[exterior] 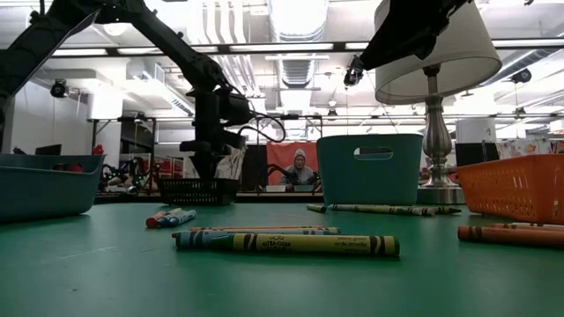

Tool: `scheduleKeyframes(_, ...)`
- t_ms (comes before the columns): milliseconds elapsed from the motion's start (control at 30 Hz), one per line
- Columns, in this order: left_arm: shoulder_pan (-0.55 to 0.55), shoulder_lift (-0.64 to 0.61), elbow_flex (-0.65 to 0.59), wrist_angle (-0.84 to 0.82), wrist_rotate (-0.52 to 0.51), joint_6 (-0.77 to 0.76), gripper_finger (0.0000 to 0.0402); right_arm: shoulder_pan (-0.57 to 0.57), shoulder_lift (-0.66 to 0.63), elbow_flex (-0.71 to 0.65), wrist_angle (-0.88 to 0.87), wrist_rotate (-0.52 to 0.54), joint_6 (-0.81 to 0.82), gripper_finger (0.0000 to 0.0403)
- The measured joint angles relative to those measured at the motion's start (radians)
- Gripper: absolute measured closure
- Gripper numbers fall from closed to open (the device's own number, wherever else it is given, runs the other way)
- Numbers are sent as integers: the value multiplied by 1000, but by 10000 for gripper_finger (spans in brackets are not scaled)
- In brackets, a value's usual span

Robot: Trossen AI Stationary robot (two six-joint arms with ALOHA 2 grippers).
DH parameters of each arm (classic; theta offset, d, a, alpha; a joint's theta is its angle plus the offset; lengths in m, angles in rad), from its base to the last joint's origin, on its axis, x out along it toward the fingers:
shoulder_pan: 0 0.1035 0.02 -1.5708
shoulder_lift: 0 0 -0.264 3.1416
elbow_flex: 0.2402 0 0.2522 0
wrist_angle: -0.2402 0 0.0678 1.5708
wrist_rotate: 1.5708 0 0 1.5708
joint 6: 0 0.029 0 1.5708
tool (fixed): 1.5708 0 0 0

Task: Sort crayons
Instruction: Put the blue crayon into the black bin, then put the orange crayon into the blue bin

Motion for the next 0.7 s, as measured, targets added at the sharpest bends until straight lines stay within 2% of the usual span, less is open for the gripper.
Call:
scheduleKeyframes(200, -3, -19, 61, -44, 24, -76, 334, 0, 0, 0, 3, 0, 0, 291)
scheduleKeyframes(400, -26, -104, 125, -78, 164, -207, 346, 0, 0, 0, 21, -1, 6, 291)
scheduleKeyframes(533, -66, -196, 133, -72, 234, -330, 356, 0, 0, 0, 20, -2, 43, 291)
scheduleKeyframes(700, -168, -306, 130, -70, 247, -504, 362, 0, 0, 0, 21, -31, 111, 291)
